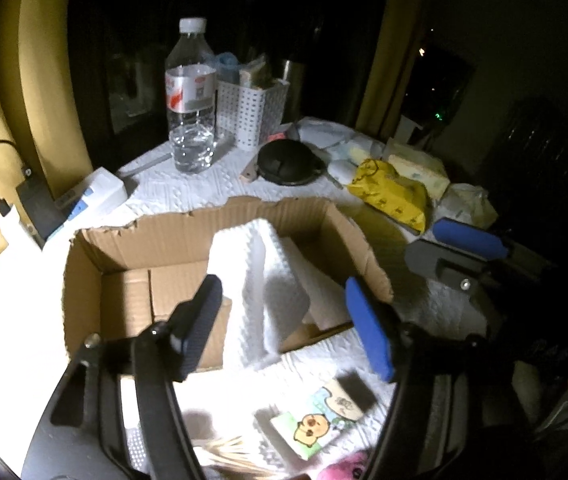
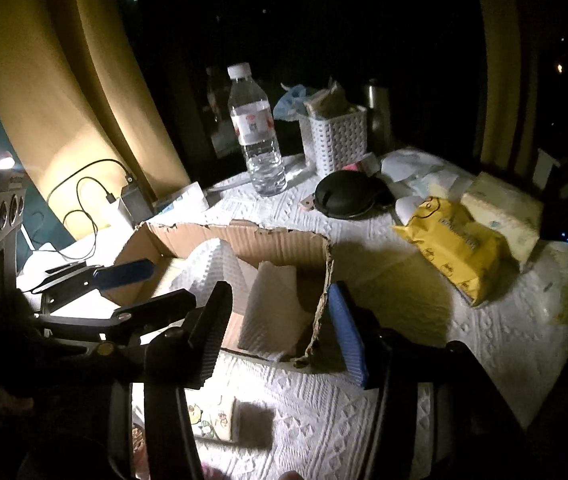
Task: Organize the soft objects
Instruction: 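Withdraw both tools from the box toward the plush toys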
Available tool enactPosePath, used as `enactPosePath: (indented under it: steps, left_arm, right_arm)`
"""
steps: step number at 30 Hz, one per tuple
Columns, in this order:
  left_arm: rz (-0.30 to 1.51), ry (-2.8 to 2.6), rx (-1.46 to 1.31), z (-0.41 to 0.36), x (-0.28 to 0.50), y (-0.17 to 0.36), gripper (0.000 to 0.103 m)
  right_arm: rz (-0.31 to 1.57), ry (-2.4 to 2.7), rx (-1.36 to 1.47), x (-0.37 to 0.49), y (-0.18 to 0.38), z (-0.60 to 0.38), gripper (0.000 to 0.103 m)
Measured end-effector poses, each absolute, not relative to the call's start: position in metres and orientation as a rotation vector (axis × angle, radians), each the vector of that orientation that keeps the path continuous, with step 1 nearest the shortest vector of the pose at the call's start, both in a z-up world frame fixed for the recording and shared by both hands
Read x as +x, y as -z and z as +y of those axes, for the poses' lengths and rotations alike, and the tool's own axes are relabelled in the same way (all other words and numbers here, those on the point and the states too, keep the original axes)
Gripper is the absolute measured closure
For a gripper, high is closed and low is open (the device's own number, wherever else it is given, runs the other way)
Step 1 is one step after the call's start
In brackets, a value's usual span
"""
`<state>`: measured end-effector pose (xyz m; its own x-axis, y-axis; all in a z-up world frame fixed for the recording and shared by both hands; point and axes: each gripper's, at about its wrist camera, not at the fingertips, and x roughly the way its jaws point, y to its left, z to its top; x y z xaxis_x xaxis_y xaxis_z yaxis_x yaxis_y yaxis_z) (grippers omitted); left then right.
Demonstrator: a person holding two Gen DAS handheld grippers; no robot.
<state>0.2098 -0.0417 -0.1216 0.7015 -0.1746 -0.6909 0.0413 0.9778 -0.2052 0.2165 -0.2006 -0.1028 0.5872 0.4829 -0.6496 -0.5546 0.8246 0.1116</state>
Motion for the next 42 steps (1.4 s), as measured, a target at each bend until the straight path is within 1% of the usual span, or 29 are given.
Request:
enactPosePath:
  steps: [3, 7, 9, 11, 14, 27, 34, 42]
  left_arm:
    - [0.77, 0.122, -0.175, -0.043, 0.201, 0.114, 0.036]
    - [0.743, 0.115, -0.165, -0.045, 0.187, 0.101, 0.035]
    - [0.731, 0.111, -0.162, -0.045, 0.181, 0.096, 0.031]
    - [0.717, 0.109, -0.161, -0.044, 0.172, 0.09, 0.029]
    - [0.699, 0.107, -0.162, -0.042, 0.159, 0.082, 0.027]
    - [0.664, 0.089, -0.169, -0.028, 0.108, 0.069, 0.027]
    - [0.672, 0.071, -0.181, -0.016, 0.085, 0.077, 0.027]
    - [0.711, 0.049, -0.186, -0.008, 0.065, 0.098, 0.027]
  right_arm:
    - [0.708, -0.602, -0.114, 0.207, 0.096, -0.203, 0.047]
    - [0.691, -0.6, -0.116, 0.195, 0.089, -0.205, 0.038]
    - [0.681, -0.599, -0.118, 0.189, 0.085, -0.206, 0.037]
    - [0.672, -0.597, -0.12, 0.183, 0.081, -0.206, 0.037]
    - [0.659, -0.596, -0.123, 0.172, 0.074, -0.207, 0.036]
    - [0.639, -0.592, -0.14, 0.131, 0.065, -0.203, 0.036]
    - [0.658, -0.585, -0.142, 0.114, 0.076, -0.203, 0.036]
    - [0.7, -0.587, -0.146, 0.095, 0.099, -0.199, 0.036]
